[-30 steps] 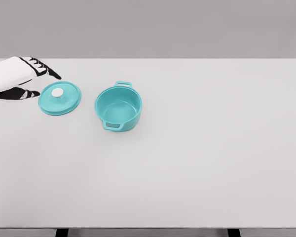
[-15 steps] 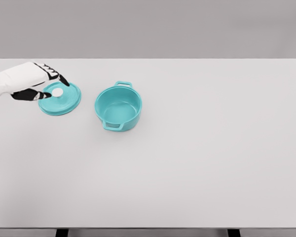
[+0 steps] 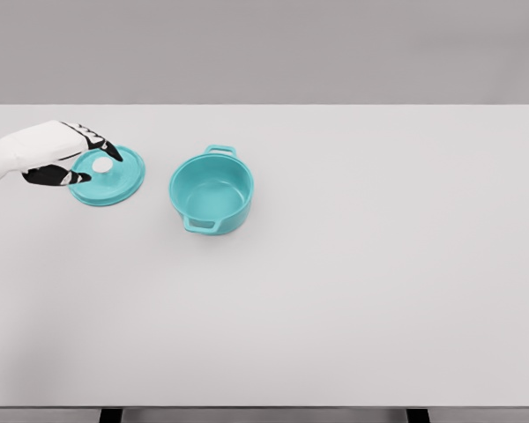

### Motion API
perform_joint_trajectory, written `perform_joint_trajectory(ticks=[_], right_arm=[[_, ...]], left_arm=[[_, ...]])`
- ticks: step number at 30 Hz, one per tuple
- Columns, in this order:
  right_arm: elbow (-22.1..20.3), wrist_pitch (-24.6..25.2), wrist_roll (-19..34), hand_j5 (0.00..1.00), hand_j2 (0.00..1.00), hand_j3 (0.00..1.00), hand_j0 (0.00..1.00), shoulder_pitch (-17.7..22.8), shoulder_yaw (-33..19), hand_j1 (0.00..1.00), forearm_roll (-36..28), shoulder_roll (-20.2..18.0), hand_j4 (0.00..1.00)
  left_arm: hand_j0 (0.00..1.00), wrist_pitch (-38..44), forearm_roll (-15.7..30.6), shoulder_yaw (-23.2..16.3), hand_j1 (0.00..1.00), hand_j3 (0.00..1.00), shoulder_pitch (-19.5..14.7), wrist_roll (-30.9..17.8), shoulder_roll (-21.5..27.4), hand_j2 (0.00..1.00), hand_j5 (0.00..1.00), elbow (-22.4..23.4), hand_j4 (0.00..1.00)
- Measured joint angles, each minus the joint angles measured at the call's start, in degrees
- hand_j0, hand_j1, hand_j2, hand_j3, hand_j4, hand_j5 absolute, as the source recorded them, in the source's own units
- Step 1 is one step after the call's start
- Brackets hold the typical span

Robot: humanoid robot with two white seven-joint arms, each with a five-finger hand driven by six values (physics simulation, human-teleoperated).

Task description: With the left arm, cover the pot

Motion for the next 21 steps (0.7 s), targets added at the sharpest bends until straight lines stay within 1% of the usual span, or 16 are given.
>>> perform_joint_trajectory(ticks=[3, 8, 10, 21], right_arm=[[0.0, 0.0, 0.0, 1.00, 1.00, 1.00, 1.00, 0.0, 0.0, 1.00, 0.0, 0.0, 1.00], [0.0, 0.0, 0.0, 1.00, 1.00, 1.00, 1.00, 0.0, 0.0, 1.00, 0.0, 0.0, 1.00], [0.0, 0.0, 0.0, 1.00, 1.00, 1.00, 1.00, 0.0, 0.0, 1.00, 0.0, 0.0, 1.00], [0.0, 0.0, 0.0, 1.00, 1.00, 1.00, 1.00, 0.0, 0.0, 1.00, 0.0, 0.0, 1.00]], left_arm=[[0.69, 0.0, -0.2, 0.0, 0.69, 0.69, -0.8, 0.0, -0.8, 0.69, 0.69, 0.7, 0.69], [0.69, 0.0, -0.5, 0.0, 0.69, 0.69, -1.1, 0.0, -1.4, 0.69, 0.69, 2.1, 0.69], [0.69, 0.0, -1.2, 0.0, 0.69, 0.69, -2.0, 0.0, -1.9, 0.69, 0.69, 2.9, 0.69], [0.69, 0.0, -4.0, 0.1, 0.69, 0.69, -2.7, 0.0, -3.7, 0.69, 0.69, 6.8, 0.69]])
